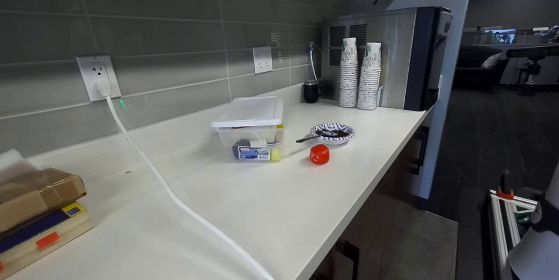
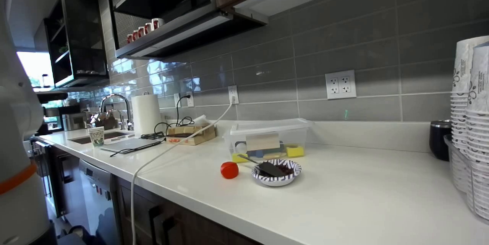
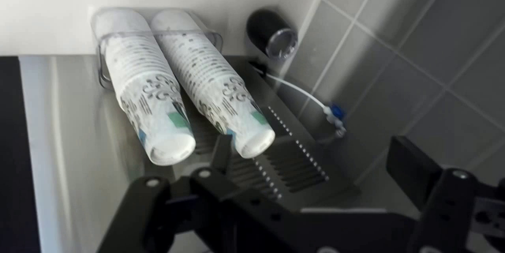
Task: Open the left upper cabinet door then close it.
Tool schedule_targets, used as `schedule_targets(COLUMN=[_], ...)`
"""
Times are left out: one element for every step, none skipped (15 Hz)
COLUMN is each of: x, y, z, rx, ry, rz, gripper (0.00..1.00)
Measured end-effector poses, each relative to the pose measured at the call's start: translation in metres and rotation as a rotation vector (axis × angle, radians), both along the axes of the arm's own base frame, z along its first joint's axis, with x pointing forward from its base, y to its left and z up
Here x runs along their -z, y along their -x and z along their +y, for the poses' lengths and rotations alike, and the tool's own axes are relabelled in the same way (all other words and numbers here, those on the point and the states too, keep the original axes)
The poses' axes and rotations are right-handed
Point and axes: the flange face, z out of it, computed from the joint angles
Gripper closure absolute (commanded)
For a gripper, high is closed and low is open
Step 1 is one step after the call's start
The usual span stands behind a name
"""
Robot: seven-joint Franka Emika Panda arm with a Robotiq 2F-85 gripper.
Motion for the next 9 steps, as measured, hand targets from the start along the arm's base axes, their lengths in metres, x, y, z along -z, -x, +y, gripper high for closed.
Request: schedule_targets(x=[-0.012,-0.024,-0.035,-0.045,-0.055,-0.064,-0.065,-0.066,-0.066], y=[-0.001,-0.001,-0.001,0.000,0.001,0.002,0.003,0.003,0.002], z=[0.000,0.001,0.002,0.002,0.002,0.003,0.003,0.003,0.003], rx=[0.002,0.004,0.006,0.007,0.009,0.011,0.010,0.009,0.007], ry=[0.039,0.073,0.105,0.131,0.157,0.181,0.192,0.202,0.210], rz=[-0.030,-0.057,-0.079,-0.097,-0.115,-0.128,-0.120,-0.114,-0.109], gripper=[0.00,0.00,0.00,0.00,0.00,0.00,0.00,0.00,0.00])
